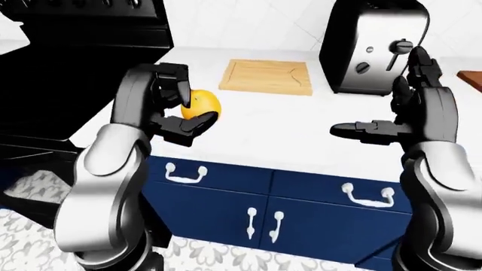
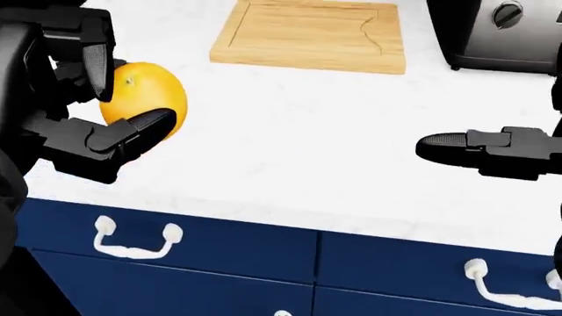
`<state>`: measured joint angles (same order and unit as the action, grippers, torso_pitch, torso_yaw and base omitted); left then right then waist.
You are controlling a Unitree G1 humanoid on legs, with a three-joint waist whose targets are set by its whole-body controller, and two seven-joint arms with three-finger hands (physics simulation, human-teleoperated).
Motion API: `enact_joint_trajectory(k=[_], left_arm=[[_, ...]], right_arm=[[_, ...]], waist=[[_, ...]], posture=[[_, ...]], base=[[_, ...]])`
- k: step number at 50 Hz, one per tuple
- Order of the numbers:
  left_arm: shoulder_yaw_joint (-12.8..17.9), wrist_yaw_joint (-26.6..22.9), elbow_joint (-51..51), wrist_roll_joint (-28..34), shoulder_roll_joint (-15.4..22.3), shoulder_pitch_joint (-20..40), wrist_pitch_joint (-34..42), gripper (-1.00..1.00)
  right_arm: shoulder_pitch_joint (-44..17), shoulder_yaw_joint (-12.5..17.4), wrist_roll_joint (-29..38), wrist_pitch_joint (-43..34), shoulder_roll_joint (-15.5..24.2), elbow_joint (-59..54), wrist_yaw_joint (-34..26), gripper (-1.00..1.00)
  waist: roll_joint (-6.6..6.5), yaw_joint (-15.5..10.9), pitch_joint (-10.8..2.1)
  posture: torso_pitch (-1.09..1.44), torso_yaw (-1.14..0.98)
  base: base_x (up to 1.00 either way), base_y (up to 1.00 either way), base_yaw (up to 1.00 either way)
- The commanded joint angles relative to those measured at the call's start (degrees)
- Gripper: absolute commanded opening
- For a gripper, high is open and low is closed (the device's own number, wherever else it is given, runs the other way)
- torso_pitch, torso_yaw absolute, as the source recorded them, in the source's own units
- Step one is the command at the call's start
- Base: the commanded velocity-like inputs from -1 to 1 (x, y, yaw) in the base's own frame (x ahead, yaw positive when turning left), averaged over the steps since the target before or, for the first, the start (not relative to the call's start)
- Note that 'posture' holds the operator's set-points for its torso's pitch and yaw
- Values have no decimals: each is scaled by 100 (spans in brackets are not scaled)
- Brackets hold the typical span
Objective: Place the tangerine and the cherry on separate cutting boards.
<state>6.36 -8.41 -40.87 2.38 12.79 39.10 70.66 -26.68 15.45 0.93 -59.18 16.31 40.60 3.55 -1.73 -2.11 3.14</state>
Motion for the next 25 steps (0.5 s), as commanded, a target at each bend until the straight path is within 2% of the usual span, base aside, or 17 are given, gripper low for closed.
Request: enact_joint_trajectory(k=[1,2,3,5,6,7,8,9,10,12,14,18,19,21,23,24,25], left_arm=[[1,12,-331,-26,24,267,-340,-100],[11,11,-338,-30,29,274,-329,-100],[14,11,-343,-34,31,277,-323,-100],[29,3,-370,-47,45,283,-300,-100],[36,2,-378,-53,52,290,-290,-100],[40,0,-387,-61,60,301,-275,-100],[39,4,-399,-65,63,309,-263,-100],[39,4,-410,-70,67,311,-252,-100],[45,4,-423,-75,75,323,-228,-100],[47,11,-434,-79,90,359,-189,-100],[43,20,-435,-82,89,377,-175,-100],[34,34,-401,-85,75,341,-241,-100],[38,37,-394,-86,71,334,-251,-100],[39,38,-385,-87,75,311,-274,-100],[52,39,-376,-95,74,304,-287,-100],[50,42,-371,-98,74,295,-297,-100],[49,44,-364,-99,74,292,-306,-100]], right_arm=[[-146,199,66,268,112,376,91,100],[-144,241,37,221,121,462,94,100],[-142,257,19,189,130,502,99,100],[-95,391,-101,137,118,671,90,100],[-78,431,-159,108,118,728,93,100],[-41,477,-223,130,106,738,105,100],[-43,514,-308,38,98,816,119,100],[-23,559,-383,12,86,856,144,100],[-5,612,-482,9,63,877,162,100],[39,666,-605,6,70,906,227,100],[61,674,-676,0,84,925,275,100],[107,628,-764,0,120,947,368,100],[143,595,-761,67,117,927,390,100],[175,534,-755,103,137,929,416,100],[209,501,-760,114,125,940,414,100],[235,476,-740,136,130,924,409,100],[248,470,-744,146,120,923,391,100]], waist=[[3,41,-203],[17,44,-175],[42,57,-204],[123,33,-51],[179,24,-17],[272,12,-18],[429,-1,-46],[642,-14,-111],[504,114,-164],[526,161,-291],[441,210,-328],[153,221,-172],[38,182,-136],[-235,115,-172],[-57,110,-119],[-29,122,-143],[-35,217,-276]], posture=[[0,0],[0,0],[0,0],[0,0],[0,0],[0,0],[0,0],[0,0],[0,0],[0,0],[0,0],[0,0],[0,0],[0,0],[0,0],[0,0],[0,0]], base=[[23,0,0],[12,0,0],[5,0,0],[0,0,0],[0,0,0],[0,0,0],[0,0,0],[0,-5,0],[0,0,-47],[0,0,-80],[0,0,-98],[0,0,-100],[0,0,-74],[0,0,-8],[0,0,0],[0,0,0],[0,0,-44]])
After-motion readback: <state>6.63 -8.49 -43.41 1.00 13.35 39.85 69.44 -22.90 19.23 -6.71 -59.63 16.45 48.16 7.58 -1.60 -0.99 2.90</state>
